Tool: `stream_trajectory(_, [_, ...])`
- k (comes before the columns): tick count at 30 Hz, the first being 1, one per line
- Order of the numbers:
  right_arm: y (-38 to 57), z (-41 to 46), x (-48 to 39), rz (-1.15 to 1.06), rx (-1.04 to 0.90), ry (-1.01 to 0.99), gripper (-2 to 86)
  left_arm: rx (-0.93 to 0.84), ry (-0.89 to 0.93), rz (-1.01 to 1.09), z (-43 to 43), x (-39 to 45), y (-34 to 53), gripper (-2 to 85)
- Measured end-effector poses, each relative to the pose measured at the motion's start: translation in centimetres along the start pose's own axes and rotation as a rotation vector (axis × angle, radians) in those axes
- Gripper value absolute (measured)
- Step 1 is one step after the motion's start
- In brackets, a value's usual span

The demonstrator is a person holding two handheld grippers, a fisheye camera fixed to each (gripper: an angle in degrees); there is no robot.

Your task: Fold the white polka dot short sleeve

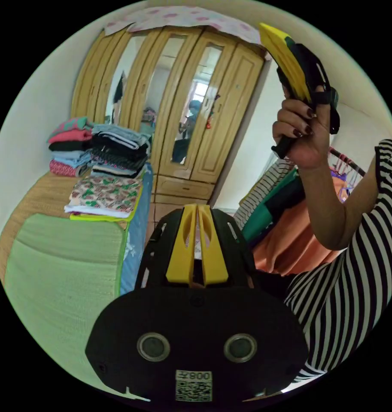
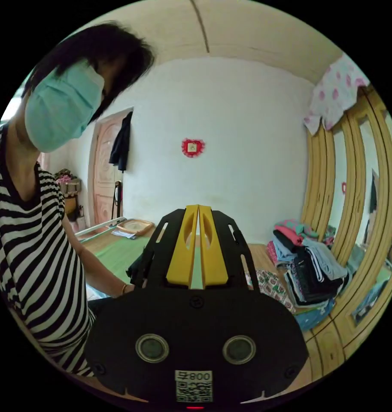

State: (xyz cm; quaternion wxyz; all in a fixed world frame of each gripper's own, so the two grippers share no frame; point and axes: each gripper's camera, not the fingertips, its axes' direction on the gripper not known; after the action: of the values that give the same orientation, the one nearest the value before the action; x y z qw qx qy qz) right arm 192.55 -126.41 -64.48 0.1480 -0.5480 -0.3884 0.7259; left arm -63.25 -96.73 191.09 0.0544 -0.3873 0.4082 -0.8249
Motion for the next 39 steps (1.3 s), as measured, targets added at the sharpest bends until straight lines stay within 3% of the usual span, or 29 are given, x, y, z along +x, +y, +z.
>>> stream_trajectory(7, [6.2, -9.2, -12.2, -0.095, 0.045, 0.062, 0.6, 0.070, 0.226, 0.109, 5.6, 10.8, -0.2, 3.3])
stream_trajectory(15, [15.3, -18.2, -21.5, -0.062, 0.042, 0.307, 6.4, -0.015, 0.454, 0.311, 13.3, 21.7, -1.3, 7.2])
stream_trajectory(39, [40.9, -36.1, -25.3, 0.126, 0.137, 0.427, 6.2, -0.112, 0.641, 0.487, 38.7, 38.3, -8.9, 7.4])
